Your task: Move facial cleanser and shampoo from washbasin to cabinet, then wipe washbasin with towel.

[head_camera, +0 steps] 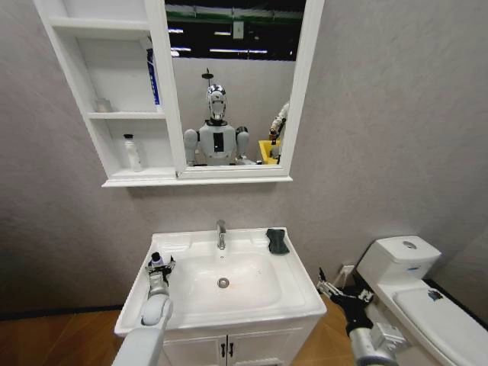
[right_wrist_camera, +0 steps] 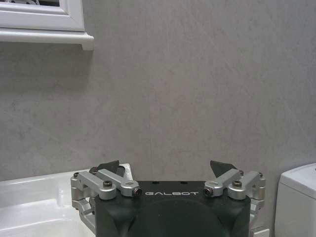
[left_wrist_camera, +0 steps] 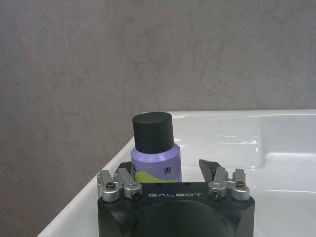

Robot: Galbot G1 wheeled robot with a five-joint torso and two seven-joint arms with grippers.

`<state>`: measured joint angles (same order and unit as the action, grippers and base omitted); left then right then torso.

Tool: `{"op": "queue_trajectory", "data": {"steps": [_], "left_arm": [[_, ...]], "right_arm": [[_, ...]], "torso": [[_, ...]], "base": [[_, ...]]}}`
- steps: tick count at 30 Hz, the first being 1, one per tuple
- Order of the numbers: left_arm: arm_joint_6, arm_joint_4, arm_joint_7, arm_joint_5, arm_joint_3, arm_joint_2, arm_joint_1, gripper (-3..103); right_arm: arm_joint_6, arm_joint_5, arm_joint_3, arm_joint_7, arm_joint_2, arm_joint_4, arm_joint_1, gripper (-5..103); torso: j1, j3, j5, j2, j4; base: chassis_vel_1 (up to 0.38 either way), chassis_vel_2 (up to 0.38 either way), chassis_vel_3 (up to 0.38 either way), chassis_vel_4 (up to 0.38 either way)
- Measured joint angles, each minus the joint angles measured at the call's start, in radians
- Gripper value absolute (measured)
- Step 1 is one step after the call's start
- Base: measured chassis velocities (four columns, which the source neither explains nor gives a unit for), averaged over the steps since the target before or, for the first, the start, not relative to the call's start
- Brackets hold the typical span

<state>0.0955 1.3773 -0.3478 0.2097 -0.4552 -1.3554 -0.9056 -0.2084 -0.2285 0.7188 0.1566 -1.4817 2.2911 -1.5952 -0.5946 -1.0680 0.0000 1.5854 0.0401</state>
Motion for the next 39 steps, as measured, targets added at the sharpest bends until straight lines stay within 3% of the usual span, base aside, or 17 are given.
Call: {"op": "queue_trajectory", "data": {"steps": [4,6,12,18,19,22,23,25,26,28,29,31,32,34,35,38,39], "left_arm": [[-0.001,0.016,-0.007,-0.001,0.0,0.004,-0.009,61],[0.027,0.091,-0.015,-0.008,0.0,0.015,-0.052,43],[0.08,0.216,-0.031,-0.01,0.0,0.047,-0.114,43],[0.192,0.486,-0.138,0.047,0.023,0.145,-0.127,43],[0.255,0.55,-0.182,0.107,0.031,0.19,-0.106,43],[0.301,0.59,-0.211,0.161,0.035,0.224,-0.089,43],[0.356,0.628,-0.244,0.221,0.04,0.26,-0.067,43],[0.508,0.731,-0.346,0.463,0.053,0.373,0.019,43],[0.508,0.731,-0.346,0.463,0.053,0.373,0.019,43],[0.573,0.775,-0.41,0.677,0.063,0.484,0.138,43],[0.573,0.775,-0.41,0.677,0.063,0.484,0.138,43],[0.602,0.745,-0.43,0.838,0.078,0.576,0.289,43],[0.602,0.745,-0.43,0.838,0.078,0.576,0.289,43],[0.63,0.692,-0.432,0.966,0.108,0.64,0.468,43],[0.63,0.692,-0.432,0.966,0.108,0.64,0.468,43],[0.649,0.617,-0.428,1.092,0.195,0.678,0.691,43],[0.649,0.617,-0.428,1.092,0.195,0.678,0.691,43]], "right_arm": [[0.001,0.004,-0.002,0.0,-0.001,-0.005,-0.001,100],[0.002,0.007,-0.004,0.0,0.0,-0.007,0.0,100],[0.0,0.016,-0.011,0.002,-0.002,-0.004,0.006,100],[-0.002,0.026,-0.017,0.002,-0.004,0.001,-0.001,100],[-0.003,0.027,-0.017,0.002,-0.004,0.002,-0.003,100],[-0.003,0.027,-0.017,0.002,-0.004,0.003,-0.004,100],[-0.003,0.027,-0.016,0.002,-0.003,0.003,-0.005,100],[-0.003,0.028,-0.016,0.002,-0.003,0.003,-0.006,100],[-0.003,0.028,-0.016,0.002,-0.003,0.003,-0.006,100],[-0.004,0.035,-0.018,0.001,-0.004,0.004,-0.004,100],[-0.004,0.035,-0.018,0.001,-0.004,0.004,-0.004,100],[-0.006,0.043,-0.026,0.001,-0.004,0.009,-0.004,100],[-0.006,0.043,-0.026,0.001,-0.004,0.009,-0.004,100],[-0.014,0.047,-0.029,0.001,-0.003,0.015,-0.004,100],[-0.014,0.047,-0.029,0.001,-0.003,0.015,-0.004,100],[-0.017,0.047,-0.027,0.001,0.001,0.017,-0.004,100],[-0.017,0.047,-0.027,0.001,0.001,0.017,-0.004,100]], "torso": [[0.0,0.0,0.0,0.0,-0.0001],[0.0,0.0,-0.0001,0.0,0.0001],[0.0,0.0,-0.0002,0.0,-0.0003],[0.0,0.0,0.0002,0.0,0.0],[0.0,0.0,-0.0001,0.0,0.0],[0.0,0.0,-0.0003,0.0,0.0],[0.0,0.0,0.0,0.0,-0.0001],[0.0,0.0,-0.0005,0.0,-0.0001],[0.0,0.0,-0.0005,0.0,-0.0001],[0.0,0.0,0.0003,0.0,0.0],[0.0,0.0,0.0003,0.0,0.0],[0.0,0.0,-0.0002,0.0,0.0001],[0.0,0.0,-0.0002,0.0,0.0001],[0.0,0.0,-0.0005,0.0,0.0],[0.0,0.0,-0.0005,0.0,0.0],[0.0,0.0,0.0002,0.0,-0.0001],[0.0,0.0,0.0002,0.0,-0.0001]], "base": [[0.0,0.0,0.0,0.0],[0.0,0.0,0.0,0.0],[0.0,0.0,0.0,0.0],[0.0,0.0,0.0,0.0],[0.0,0.0,0.0,0.0],[0.0,0.0,0.0,0.0],[0.0,0.0,0.0,0.0],[0.0,0.0,0.0,0.0],[0.0,0.0,0.0,0.0],[0.0,0.0,0.0,0.0],[0.0,0.0,0.0,0.0],[0.0,0.0,0.0,0.0],[0.0,0.0,0.0,0.0],[0.0,0.0,0.0,0.0],[0.0,0.0,0.0,0.0],[0.0,0.0,0.0,0.0],[0.0,0.0,0.0,0.0]]}}
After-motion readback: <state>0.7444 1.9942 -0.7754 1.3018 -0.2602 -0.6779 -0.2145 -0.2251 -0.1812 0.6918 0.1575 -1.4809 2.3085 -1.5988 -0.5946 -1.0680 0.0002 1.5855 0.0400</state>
